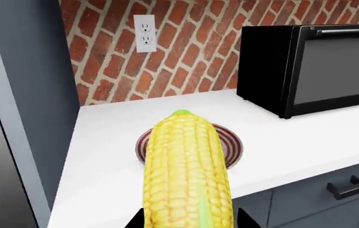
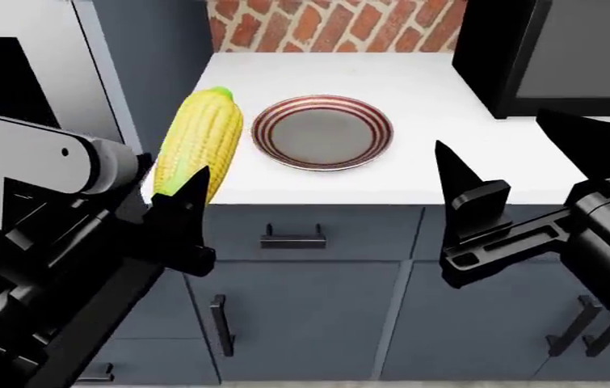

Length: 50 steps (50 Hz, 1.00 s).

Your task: Place the corn on the rack of the oven.

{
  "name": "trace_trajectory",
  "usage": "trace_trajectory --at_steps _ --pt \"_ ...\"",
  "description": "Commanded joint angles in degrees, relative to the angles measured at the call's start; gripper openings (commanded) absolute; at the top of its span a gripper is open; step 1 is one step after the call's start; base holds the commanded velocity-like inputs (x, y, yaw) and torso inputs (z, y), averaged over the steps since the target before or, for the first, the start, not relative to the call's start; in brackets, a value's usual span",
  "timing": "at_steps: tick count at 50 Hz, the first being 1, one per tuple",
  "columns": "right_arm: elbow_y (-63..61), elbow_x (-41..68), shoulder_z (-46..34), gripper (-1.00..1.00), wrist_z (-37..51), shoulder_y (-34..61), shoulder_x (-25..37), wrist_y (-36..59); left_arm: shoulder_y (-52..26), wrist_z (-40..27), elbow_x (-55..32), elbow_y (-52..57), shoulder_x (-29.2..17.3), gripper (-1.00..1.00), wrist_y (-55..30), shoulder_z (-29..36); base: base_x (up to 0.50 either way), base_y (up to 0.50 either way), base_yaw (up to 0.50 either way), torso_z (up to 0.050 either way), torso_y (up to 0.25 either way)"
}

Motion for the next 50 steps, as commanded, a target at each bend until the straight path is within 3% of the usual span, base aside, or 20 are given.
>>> trace_trajectory --at_steps 1,50 --pt "0.4 0.4 -1.1 1.00 0.1 1.5 0.1 0.0 -0.3 -0.4 0.0 -0.2 -0.4 -1.00 0.5 -0.2 0.04 0.50 0.00 0.000 0.010" --pt "3.8 -0.5 -4.9 1.00 -2.3 6.5 -0.4 2.3 -3.9 -1.2 -1.1 -1.7 0.4 -1.00 0.6 2.8 0.04 0.50 0.00 0.000 0.000"
